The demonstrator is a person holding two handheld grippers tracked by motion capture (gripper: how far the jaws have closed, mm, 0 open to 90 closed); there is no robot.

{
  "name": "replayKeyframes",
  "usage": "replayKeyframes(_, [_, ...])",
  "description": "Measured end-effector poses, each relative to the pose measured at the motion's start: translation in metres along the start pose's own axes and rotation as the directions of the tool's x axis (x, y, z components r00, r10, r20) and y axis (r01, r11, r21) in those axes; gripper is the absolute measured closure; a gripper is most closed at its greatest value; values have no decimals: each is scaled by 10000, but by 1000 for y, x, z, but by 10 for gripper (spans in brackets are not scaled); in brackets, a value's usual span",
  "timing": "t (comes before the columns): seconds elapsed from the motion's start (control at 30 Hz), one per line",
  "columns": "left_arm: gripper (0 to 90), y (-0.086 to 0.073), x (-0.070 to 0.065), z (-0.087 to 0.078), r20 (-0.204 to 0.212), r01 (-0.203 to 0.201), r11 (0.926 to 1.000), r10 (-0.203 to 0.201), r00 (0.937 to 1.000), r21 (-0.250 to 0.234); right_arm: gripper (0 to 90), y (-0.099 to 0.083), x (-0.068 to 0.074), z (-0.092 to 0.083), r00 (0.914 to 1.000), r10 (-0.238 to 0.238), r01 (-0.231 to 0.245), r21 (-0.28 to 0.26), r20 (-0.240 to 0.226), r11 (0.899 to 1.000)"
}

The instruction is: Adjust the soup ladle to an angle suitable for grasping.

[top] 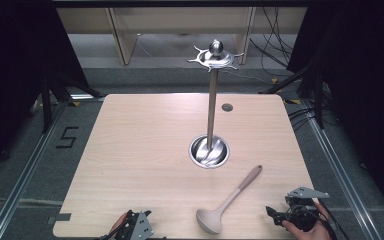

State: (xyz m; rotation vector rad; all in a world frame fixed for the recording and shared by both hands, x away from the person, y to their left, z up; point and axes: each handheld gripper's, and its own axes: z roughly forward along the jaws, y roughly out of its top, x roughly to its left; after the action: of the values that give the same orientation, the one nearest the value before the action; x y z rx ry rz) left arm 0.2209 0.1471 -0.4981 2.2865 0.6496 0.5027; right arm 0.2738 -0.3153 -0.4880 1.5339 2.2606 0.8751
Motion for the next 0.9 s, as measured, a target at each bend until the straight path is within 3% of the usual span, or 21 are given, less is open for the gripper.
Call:
replayKeyframes(0.07, [151, 0, 0, 0, -10, -13, 10000, 13, 10000, 15, 192, 1, 2, 0, 9998, 219, -219, 99, -5, 9997])
replayKeyframes(0.13, [151, 0, 0, 0, -8, 23, 10000, -23, 10000, -6, 192, 2, 2, 1, 10000, 43, -43, 118, -7, 9999])
replayKeyframes(0.2, [151, 0, 2, -1, -90, -195, 9996, 197, 9998, 197, 192, 3, 3, 2, 10000, 4, -5, 226, 36, 9997])
replayKeyframes(0.23, [151, 0, 2, -1, -86, -182, 9997, 184, 9998, 187, 192, 3, 1, 2, 9994, -350, 351, 132, -4, 9993])
replayKeyframes(0.27, [151, 0, 2, -1, -84, -175, 9997, 176, 9998, 187, 192, 4, 4, 2, 10000, -91, 92, 255, -38, 9996])
replayKeyframes(0.47, [151, 0, 2, -1, -89, -172, 9997, 174, 9998, 197, 195, 8, 8, 4, 9999, 80, -79, 233, -63, 9997])
replayKeyframes(0.5, [151, 0, 2, -1, -86, -163, 9997, 165, 9998, 194, 202, 8, 8, 4, 9999, -104, 105, 172, -63, 9998])
replayKeyframes(0.7, [151, 0, 2, -1, -83, -151, 9997, 153, 9998, 194, 219, 11, 10, 6, 9998, -191, 192, 256, -38, 9995])
replayKeyframes(0.73, [151, 0, 1, 0, -34, 41, 10000, -41, 10000, 19, 222, 11, 9, 8, 9990, -428, 429, 63, -118, 9991])
replayKeyframes(0.77, [151, 0, 1, 0, -25, 53, 10000, -53, 10000, 19, 222, 13, 11, 7, 9992, -238, 245, 204, -322, 9995])
replayKeyframes(0.8, [151, 0, 1, 1, 58, 82, 10000, -82, 9999, -9, 223, 14, 12, 9, 9988, -450, 451, 25, -217, 9990])
replayKeyframes(0.83, [151, 0, 1, 1, 88, 123, 9999, -122, 9999, -22, 225, 15, 16, 10, 9996, -183, 183, 26, -224, 9998])
replayKeyframes(0.87, [151, 0, 1, 1, 68, 99, 10000, -99, 9999, 2, 229, 18, 15, 10, 9979, -489, 499, 225, -435, 9985])
replayKeyframes(0.9, [151, 0, 2, 1, 7, 27, 10000, -27, 10000, 80, 232, 20, 17, 10, 9982, -338, 358, 389, -505, 9986])
